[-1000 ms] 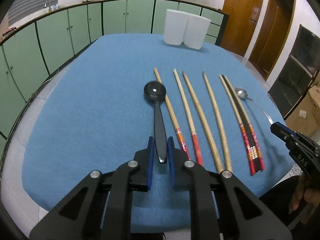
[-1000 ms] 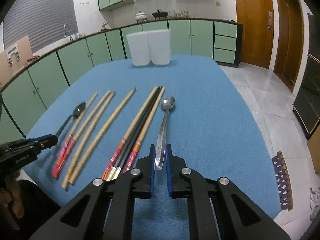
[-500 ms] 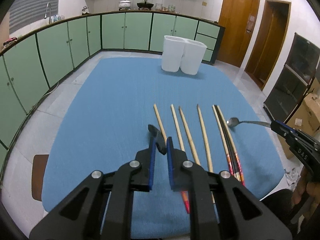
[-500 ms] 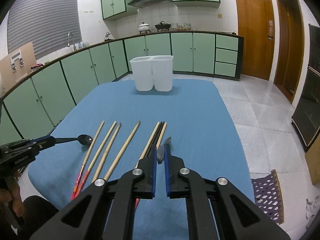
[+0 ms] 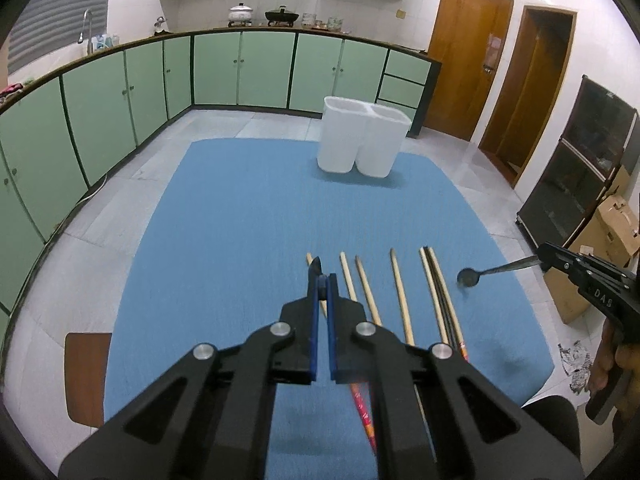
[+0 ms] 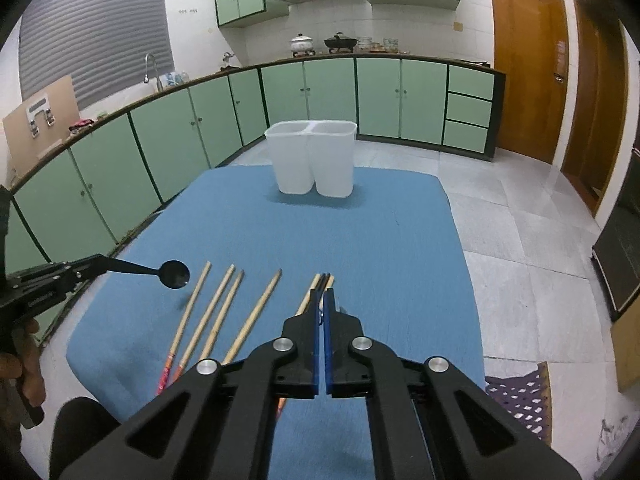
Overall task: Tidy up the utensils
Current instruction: 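Carry both spoons with both grippers and lower them into the holder cups, then open both grippers to release the spoons into the white holder, then move both grippers back over the chopsticks on the table, then grasp a red-patterned chopstick with the left gripper while the right grasps another, then lift both chopsticks and lower them upright into the white holder cups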
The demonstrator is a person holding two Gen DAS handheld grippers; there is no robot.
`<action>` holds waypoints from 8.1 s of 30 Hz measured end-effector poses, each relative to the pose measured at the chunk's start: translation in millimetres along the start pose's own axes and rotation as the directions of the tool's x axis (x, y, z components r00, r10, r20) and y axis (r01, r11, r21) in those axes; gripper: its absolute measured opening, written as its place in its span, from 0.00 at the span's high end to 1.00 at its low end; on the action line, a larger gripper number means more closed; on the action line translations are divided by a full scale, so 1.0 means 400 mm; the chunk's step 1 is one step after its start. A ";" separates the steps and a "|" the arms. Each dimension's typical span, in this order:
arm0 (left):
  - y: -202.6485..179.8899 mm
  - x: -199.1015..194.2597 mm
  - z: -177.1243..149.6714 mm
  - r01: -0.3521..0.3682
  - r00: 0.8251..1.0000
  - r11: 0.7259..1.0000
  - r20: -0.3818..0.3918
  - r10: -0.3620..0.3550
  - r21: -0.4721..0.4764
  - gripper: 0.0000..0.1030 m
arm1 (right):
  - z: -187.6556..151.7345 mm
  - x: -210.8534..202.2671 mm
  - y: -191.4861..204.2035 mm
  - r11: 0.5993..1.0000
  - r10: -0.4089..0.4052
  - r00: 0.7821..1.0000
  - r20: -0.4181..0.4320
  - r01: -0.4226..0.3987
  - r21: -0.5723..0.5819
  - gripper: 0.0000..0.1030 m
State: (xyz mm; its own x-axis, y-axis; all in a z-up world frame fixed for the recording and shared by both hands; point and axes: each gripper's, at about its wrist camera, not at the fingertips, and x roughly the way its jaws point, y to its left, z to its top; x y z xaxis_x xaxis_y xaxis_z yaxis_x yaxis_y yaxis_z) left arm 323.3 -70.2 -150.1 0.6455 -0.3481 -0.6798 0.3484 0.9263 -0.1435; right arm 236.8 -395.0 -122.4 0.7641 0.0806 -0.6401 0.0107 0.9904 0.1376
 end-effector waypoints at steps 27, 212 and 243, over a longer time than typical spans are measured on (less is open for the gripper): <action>-0.104 0.163 0.554 0.040 0.995 0.995 0.090 -0.048 0.090 0.97 | 0.616 0.174 -0.011 0.998 0.056 0.988 0.143 -0.052 -0.032 0.98; -0.130 0.084 -0.342 -0.090 0.993 0.992 -0.064 0.096 0.083 0.73 | -0.310 -0.083 0.075 0.997 -0.061 0.993 0.098 0.056 0.054 0.93; -0.146 -0.161 0.010 -0.021 0.994 0.998 0.105 0.015 0.060 0.95 | 0.031 -0.147 0.063 0.998 -0.024 0.985 0.172 0.034 -0.056 0.94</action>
State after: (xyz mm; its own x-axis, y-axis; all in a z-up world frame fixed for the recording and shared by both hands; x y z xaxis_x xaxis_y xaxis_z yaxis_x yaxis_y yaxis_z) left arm 264.3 -102.5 -95.0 0.7185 -0.3477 -0.6024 0.3750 0.9231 -0.0855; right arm 200.1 -376.1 -71.8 0.8629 0.0362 -0.5040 0.0009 0.9973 0.0731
